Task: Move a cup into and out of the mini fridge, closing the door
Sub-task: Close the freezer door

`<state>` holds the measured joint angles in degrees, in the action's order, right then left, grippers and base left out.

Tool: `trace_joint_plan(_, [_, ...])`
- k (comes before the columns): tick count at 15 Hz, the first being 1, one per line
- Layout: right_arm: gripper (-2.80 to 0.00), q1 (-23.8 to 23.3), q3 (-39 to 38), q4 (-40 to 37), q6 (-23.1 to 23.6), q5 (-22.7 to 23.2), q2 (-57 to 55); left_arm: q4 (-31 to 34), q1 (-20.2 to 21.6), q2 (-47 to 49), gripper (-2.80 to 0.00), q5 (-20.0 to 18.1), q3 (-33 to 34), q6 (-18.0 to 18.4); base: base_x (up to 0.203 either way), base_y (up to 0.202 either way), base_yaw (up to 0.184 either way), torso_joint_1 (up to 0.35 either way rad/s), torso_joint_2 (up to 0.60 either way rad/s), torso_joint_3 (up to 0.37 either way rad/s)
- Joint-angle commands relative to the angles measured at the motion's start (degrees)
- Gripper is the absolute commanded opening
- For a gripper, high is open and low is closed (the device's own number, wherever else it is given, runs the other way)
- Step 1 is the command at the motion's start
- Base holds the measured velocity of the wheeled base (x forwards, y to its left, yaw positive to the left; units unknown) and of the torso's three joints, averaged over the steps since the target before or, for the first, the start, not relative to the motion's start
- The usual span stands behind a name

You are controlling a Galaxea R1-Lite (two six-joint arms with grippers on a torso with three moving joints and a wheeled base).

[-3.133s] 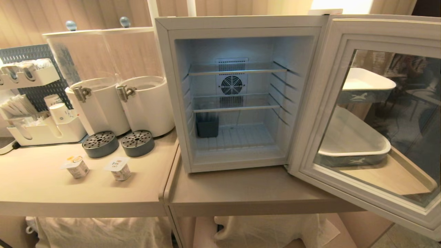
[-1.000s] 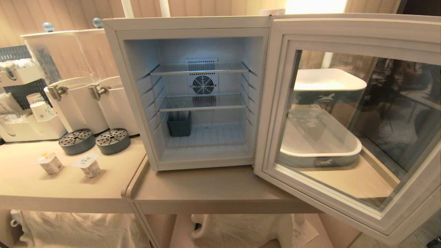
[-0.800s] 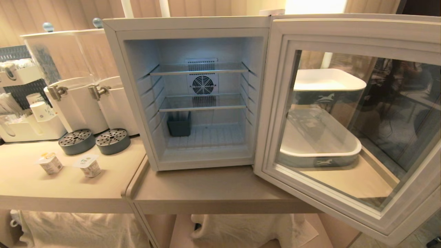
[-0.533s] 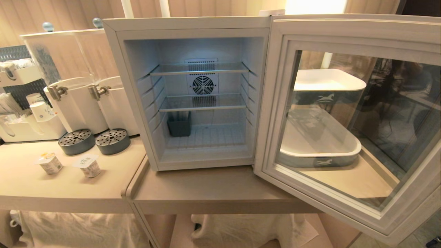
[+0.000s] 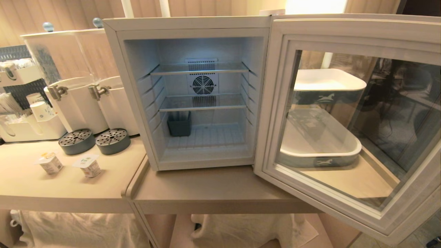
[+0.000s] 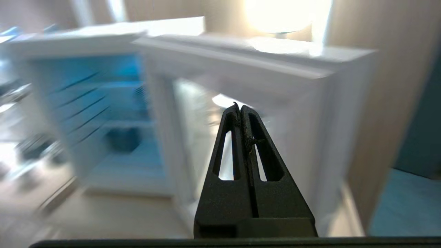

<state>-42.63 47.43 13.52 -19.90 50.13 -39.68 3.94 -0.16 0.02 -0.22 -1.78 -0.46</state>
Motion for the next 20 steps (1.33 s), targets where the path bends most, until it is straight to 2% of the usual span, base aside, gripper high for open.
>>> trace_joint_plan(1, [-2.80, -0.3, 0.2, -0.2, 0.1, -7.4, -0.4, 0.0, 0.0, 0.0, -2.80, 0.0, 0.0, -0.1, 0.000, 0.000, 0.000, 0.000, 0.00, 0.000])
trace_joint_plan(4, [-2.80, -1.0, -0.8, -1.7, 2.3, -21.0, 0.9, 0.0, 0.0, 0.0, -2.80, 0.0, 0.0, 0.0, 0.000, 0.000, 0.000, 0.000, 0.00, 0.000])
trace_joint_plan(7, [-2.80, -1.2, -0.1, -1.9, 2.2, -30.3, -5.3, 0.0, 0.0, 0.0, -2.80, 0.0, 0.0, -0.1, 0.000, 0.000, 0.000, 0.000, 0.00, 0.000])
trace_joint_plan(9, [-2.80, -4.0, 2.4, -0.1, 0.3, -33.7, -14.7, 0.0, 0.0, 0.0, -2.80, 0.0, 0.0, -0.1, 0.000, 0.000, 0.000, 0.000, 0.00, 0.000])
trace_joint_plan(10, [-2.80, -8.6, 4.1, 2.0, -0.5, -32.0, -20.3, 0.0, 0.0, 0.0, -2.80, 0.0, 0.0, 0.0, 0.000, 0.000, 0.000, 0.000, 0.00, 0.000])
trace_joint_plan(11, [-2.80, -14.5, 5.7, 4.5, -1.1, -26.7, -24.0, 0.0, 0.0, 0.0, -2.80, 0.0, 0.0, 0.0, 0.000, 0.000, 0.000, 0.000, 0.00, 0.000])
trace_joint_plan(12, [-2.80, -20.3, 7.4, 7.2, -1.5, -15.9, -27.4, 0.1, 0.0, 0.0, -2.80, 0.0, -0.1, 0.0, 0.000, 0.000, 0.000, 0.000, 0.00, 0.000])
trace_joint_plan(14, [-2.80, -28.8, 11.2, 12.1, -2.5, 15.0, -34.4, 0.1, 0.0, 0.0, -2.80, 0.0, -0.1, 0.0, 0.000, 0.000, 0.000, 0.000, 0.00, 0.000])
trace_joint_plan(15, [-2.80, -32.2, 13.6, 14.8, -3.1, 27.6, -40.2, 0.1, 0.0, 0.0, -2.80, 0.0, -0.1, 0.0, 0.000, 0.000, 0.000, 0.000, 0.00, 0.000])
trace_joint_plan(16, [-2.80, -33.7, 15.6, 16.9, -3.8, 35.0, -44.7, 0.1, 0.0, 0.0, -2.80, 0.0, 0.0, 0.0, 0.000, 0.000, 0.000, 0.000, 0.00, 0.000])
trace_joint_plan(17, [-2.80, -33.0, 16.4, 17.4, -4.4, 37.5, -47.1, 0.1, 0.0, 0.0, -2.80, 0.0, -0.1, 0.0, 0.000, 0.000, 0.000, 0.000, 0.00, 0.000])
trace_joint_plan(18, [-2.80, -29.9, 16.6, 16.7, -5.0, 37.5, -47.9, 0.1, 0.0, 0.0, -2.80, 0.0, -0.1, 0.0, 0.000, 0.000, 0.000, 0.000, 0.00, 0.000])
trace_joint_plan(20, [-2.80, -21.0, 14.8, 13.8, -5.5, 37.5, -45.8, 0.1, 0.0, 0.0, -2.80, 0.0, -0.1, 0.0, 0.000, 0.000, 0.000, 0.000, 0.00, 0.000])
